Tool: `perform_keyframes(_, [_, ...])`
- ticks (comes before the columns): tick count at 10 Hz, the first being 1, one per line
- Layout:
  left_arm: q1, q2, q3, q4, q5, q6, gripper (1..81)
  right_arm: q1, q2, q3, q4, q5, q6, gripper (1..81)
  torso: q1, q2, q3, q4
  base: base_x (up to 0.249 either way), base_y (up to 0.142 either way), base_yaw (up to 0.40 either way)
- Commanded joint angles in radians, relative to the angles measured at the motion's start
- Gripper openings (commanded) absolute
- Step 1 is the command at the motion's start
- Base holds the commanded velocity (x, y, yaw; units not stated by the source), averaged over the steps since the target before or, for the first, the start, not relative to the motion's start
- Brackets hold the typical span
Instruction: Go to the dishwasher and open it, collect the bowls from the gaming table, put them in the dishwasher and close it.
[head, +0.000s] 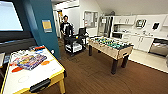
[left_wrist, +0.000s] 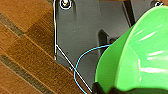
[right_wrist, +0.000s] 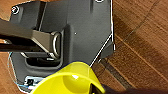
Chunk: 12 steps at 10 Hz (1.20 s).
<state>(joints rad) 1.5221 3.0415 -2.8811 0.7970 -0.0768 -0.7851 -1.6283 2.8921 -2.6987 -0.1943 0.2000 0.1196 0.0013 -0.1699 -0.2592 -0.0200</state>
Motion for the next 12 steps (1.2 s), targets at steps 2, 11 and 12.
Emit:
perform_keyframes(2, [-0.038, -0.007, -0.006, -0.005, 0.040, 0.003, 1.0, 0.030, -0.014, -0.005, -0.005, -0.051, -0.001, 1.0, 0.000, 0.000, 0.000, 0.000, 0.000, 0.000, -0.400])
perform_keyframes(11, [-0.038, -0.007, -0.006, -0.005, 0.040, 0.003, 1.0, 0.027, -0.009, -0.004, -0.008, -0.051, -0.001, 1.0, 0.000, 0.000, 0.000, 0.000, 0.000, 0.000, -0.400])
perform_keyframes(12, [-0.038, -0.009, -0.006, -0.005, 0.040, 0.003, 1.0, 0.027, -0.009, -0.004, -0.008, -0.051, -0.001, 1.0, 0.000, 0.000, 0.000, 0.000, 0.000, 0.000, -0.400])
